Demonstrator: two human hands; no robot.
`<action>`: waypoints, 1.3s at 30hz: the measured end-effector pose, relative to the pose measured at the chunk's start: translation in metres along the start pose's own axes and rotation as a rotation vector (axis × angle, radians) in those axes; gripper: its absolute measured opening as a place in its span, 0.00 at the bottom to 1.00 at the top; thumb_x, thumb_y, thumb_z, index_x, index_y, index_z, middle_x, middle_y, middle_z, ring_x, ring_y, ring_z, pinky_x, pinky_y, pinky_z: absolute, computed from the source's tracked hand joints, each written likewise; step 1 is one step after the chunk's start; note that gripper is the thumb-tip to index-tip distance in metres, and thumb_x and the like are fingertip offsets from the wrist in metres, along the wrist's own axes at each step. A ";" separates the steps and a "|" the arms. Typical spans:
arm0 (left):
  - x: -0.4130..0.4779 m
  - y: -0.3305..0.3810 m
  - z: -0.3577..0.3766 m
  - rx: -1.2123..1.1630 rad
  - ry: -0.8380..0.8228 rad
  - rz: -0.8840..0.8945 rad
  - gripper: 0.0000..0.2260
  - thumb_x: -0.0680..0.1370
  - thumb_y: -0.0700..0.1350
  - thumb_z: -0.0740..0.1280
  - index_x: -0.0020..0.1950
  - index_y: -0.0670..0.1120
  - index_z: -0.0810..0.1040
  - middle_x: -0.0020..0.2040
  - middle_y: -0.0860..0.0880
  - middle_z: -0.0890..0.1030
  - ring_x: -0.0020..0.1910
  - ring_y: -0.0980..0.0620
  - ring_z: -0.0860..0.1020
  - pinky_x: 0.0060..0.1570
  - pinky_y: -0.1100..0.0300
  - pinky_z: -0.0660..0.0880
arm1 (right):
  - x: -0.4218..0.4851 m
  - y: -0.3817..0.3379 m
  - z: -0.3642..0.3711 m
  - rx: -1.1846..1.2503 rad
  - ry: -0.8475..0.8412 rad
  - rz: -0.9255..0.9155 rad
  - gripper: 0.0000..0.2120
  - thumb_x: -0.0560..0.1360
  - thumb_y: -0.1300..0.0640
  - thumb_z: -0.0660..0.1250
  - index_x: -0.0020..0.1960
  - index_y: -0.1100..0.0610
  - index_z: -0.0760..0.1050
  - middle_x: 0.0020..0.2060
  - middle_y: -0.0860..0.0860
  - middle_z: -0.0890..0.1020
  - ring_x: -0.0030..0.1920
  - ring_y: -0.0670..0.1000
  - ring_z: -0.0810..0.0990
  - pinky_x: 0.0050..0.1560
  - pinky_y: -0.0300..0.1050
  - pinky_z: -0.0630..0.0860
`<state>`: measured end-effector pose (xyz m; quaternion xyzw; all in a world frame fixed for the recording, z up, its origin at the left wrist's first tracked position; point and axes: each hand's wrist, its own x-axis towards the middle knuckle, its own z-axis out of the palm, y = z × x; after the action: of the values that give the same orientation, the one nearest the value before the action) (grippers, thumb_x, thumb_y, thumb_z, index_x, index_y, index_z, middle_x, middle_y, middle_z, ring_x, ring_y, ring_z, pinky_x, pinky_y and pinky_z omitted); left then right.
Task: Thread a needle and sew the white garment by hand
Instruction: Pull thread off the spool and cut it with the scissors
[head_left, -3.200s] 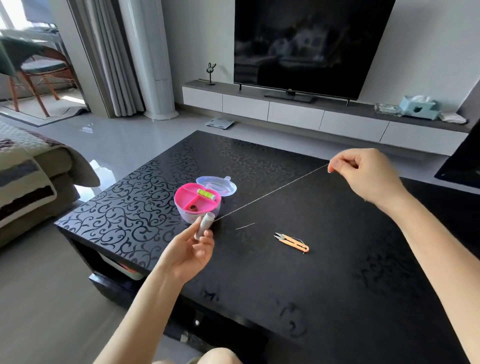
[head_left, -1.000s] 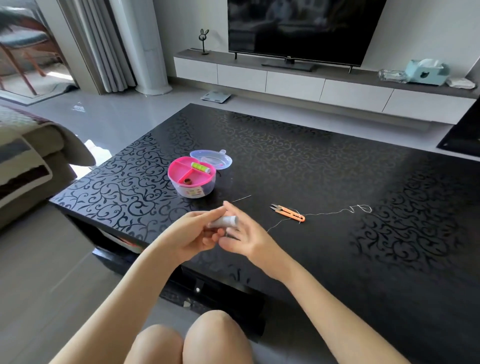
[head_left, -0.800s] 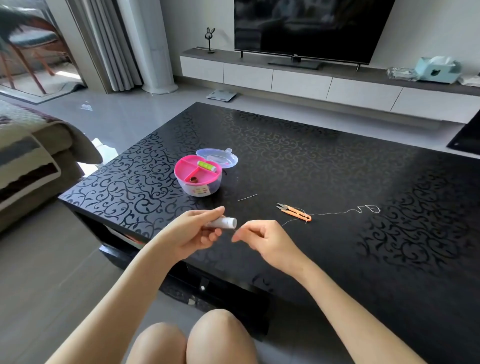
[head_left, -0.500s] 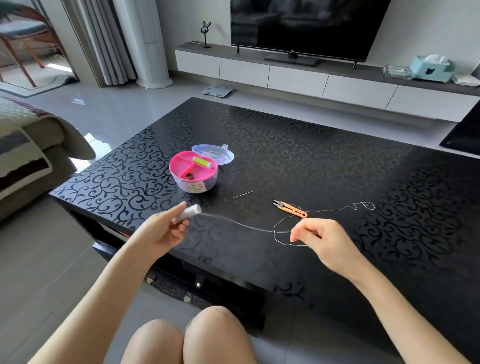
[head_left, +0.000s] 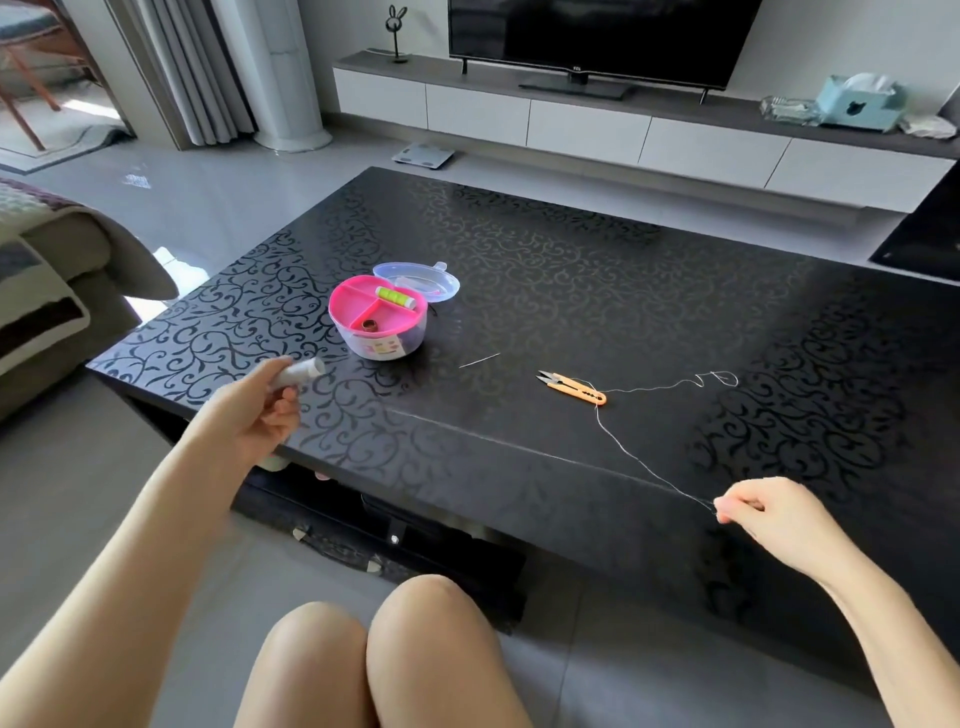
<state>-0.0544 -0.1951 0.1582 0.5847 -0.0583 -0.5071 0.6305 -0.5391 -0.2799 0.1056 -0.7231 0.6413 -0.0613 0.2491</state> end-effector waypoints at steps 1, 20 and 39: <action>-0.002 0.002 0.001 -0.021 0.000 0.000 0.09 0.81 0.44 0.60 0.41 0.44 0.70 0.20 0.51 0.68 0.16 0.60 0.63 0.15 0.72 0.57 | -0.003 0.003 -0.001 -0.020 -0.035 0.020 0.15 0.75 0.56 0.68 0.30 0.51 0.79 0.24 0.47 0.78 0.32 0.51 0.77 0.39 0.46 0.71; -0.081 -0.031 0.109 0.527 -0.507 0.198 0.13 0.79 0.45 0.64 0.37 0.42 0.79 0.25 0.48 0.74 0.21 0.57 0.69 0.20 0.70 0.64 | -0.014 -0.202 0.022 1.204 -0.359 -0.388 0.16 0.80 0.59 0.59 0.67 0.61 0.71 0.60 0.57 0.79 0.58 0.54 0.79 0.57 0.47 0.76; -0.009 -0.006 0.017 0.214 -0.106 0.019 0.09 0.79 0.43 0.65 0.43 0.38 0.74 0.24 0.48 0.71 0.18 0.58 0.66 0.16 0.71 0.60 | 0.012 -0.111 0.011 0.831 0.197 -0.176 0.15 0.79 0.63 0.61 0.34 0.58 0.76 0.21 0.44 0.60 0.26 0.48 0.56 0.31 0.44 0.55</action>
<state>-0.0737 -0.1992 0.1641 0.6206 -0.1511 -0.5220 0.5652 -0.4328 -0.2829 0.1423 -0.6041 0.5187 -0.4039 0.4504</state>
